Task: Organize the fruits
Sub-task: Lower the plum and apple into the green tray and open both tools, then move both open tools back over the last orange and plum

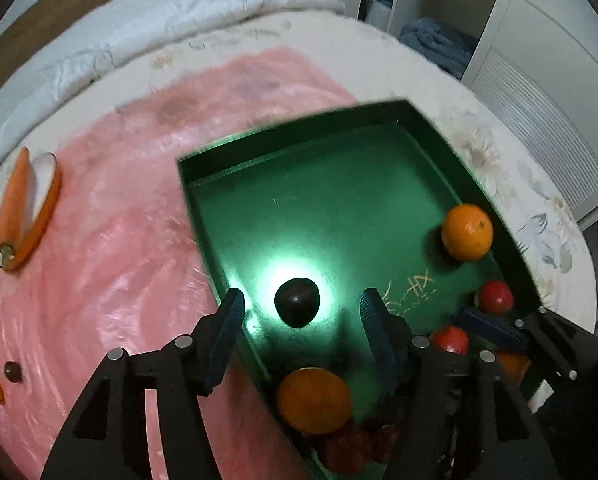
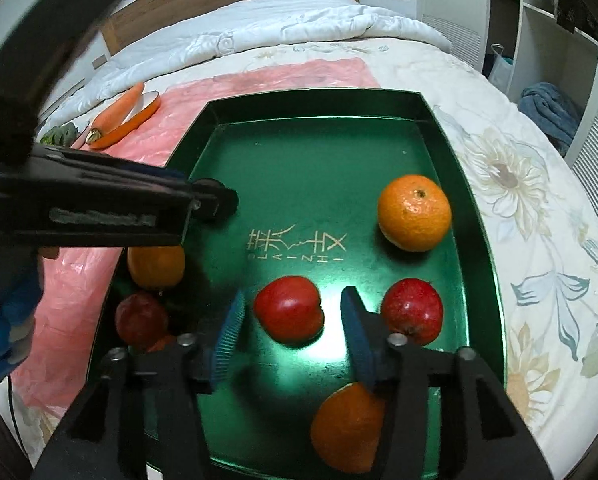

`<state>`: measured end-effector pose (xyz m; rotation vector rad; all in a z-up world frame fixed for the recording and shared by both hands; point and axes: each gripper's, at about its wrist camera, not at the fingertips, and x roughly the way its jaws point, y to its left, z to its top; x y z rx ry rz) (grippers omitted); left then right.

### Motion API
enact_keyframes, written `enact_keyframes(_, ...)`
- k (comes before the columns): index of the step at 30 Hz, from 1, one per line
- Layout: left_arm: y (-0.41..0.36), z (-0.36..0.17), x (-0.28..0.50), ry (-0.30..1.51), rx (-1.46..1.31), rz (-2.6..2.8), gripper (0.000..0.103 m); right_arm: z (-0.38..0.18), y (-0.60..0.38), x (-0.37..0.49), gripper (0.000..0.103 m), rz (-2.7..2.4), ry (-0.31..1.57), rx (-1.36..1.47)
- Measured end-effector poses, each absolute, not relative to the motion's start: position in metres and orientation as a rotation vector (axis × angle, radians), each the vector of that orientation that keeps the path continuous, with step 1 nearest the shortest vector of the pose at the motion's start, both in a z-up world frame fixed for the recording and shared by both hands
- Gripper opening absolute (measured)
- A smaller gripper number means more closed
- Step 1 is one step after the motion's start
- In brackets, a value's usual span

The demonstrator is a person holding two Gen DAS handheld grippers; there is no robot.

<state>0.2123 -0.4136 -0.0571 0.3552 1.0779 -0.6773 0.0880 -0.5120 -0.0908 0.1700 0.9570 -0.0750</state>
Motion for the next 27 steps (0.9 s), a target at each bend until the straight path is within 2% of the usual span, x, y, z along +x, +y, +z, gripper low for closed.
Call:
enact_keyframes(11, -0.351, -0.005, 0.197, 1.005, 0.252, -0.650, 0.054, -0.065, -0.507, 0.066, 0.103, -0.113, 0.908, 0.211)
enact_keyframes(27, -0.236, 0.033, 0.094, 0.885, 0.254, -0.642, 0.054, -0.024, -0.447, -0.001, 0.103, -0.125, 0.863, 0.245)
